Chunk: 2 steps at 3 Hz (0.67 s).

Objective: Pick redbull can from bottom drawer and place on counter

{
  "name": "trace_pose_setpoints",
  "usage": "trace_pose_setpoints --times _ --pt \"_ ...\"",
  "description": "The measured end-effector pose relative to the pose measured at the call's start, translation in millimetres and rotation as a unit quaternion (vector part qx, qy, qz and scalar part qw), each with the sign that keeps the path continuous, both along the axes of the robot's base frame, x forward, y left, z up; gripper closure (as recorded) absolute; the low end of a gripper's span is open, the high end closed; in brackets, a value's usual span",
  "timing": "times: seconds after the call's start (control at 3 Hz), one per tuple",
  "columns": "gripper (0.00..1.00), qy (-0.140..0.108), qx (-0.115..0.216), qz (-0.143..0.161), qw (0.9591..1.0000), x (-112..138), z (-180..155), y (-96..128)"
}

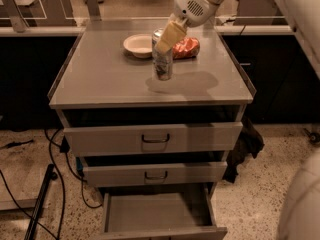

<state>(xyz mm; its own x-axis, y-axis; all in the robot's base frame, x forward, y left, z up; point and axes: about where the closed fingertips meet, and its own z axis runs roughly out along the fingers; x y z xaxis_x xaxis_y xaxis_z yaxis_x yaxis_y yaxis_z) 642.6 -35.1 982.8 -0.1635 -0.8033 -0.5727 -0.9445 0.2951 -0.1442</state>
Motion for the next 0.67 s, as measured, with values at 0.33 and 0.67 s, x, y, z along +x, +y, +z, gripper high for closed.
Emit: trace_pose_setpoints --times 0.33,0.67 --pt "1.0 0.037 0.007 -0.02 0.9991 15.5 -12.0 3.8" --pt "1.0 0.059 0.015 -0.031 0.9976 21.8 -20.6 4.2"
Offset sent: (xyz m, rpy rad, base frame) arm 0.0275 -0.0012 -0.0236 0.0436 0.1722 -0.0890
